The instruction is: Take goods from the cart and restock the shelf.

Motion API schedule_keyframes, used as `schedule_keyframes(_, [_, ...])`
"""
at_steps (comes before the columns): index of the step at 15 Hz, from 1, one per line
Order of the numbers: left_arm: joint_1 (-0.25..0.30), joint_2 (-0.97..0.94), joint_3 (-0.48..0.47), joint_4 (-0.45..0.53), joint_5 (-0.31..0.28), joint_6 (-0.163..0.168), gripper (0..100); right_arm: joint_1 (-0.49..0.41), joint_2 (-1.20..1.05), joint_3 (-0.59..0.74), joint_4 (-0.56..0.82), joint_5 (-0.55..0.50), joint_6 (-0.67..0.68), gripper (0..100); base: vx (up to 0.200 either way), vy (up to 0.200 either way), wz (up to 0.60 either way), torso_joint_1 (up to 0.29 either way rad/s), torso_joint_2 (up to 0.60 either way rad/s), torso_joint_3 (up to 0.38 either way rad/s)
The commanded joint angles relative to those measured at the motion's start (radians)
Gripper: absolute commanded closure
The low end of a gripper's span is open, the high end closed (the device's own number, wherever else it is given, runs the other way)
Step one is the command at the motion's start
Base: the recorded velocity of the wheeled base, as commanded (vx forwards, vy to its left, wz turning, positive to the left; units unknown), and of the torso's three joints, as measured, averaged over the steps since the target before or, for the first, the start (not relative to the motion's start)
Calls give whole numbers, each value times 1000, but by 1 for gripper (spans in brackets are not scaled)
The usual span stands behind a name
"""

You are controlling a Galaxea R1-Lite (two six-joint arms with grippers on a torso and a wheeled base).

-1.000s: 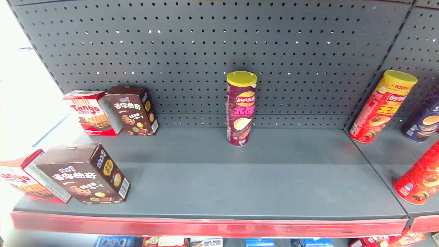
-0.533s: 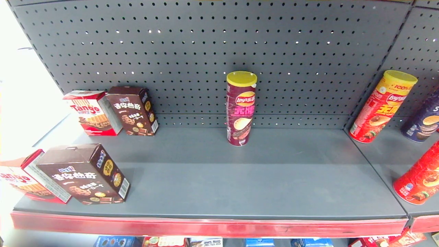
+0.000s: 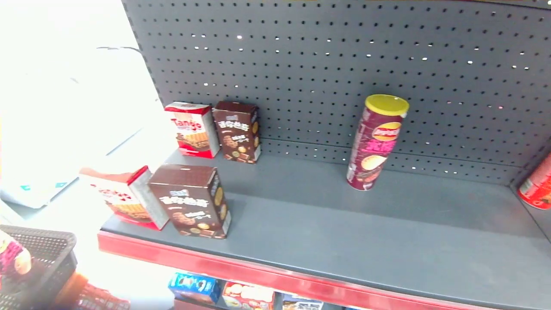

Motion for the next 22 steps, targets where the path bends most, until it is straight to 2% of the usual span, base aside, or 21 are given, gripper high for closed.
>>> schedule_keyframes(1, [0,1,0,1,0,0,0,0,2,0,-1,0,0,0,0,0,600,12,2,2])
schedule_keyframes(6, [0,1,0,1,0,0,0,0,2,0,-2,-1,1,0,0,0,600,3,2,2])
schedule_keyframes(18, [0,1,-2,1,-6,6,0,0,2,0,-1,-1,1,0,0,0,0,0,0,0])
schedule_keyframes(20, [0,1,-38,11,-16,17,0,0,2,0,-2,-1,1,0,0,0,0,0,0,0])
schedule_keyframes(21, [3,126,-152,88,1,40,0,0,2,0,-2,-1,1,0,0,0,0,0,0,0])
schedule_keyframes(22, [-2,201,-189,105,14,37,0,0,2,0,-2,-1,1,0,0,0,0,0,0,0])
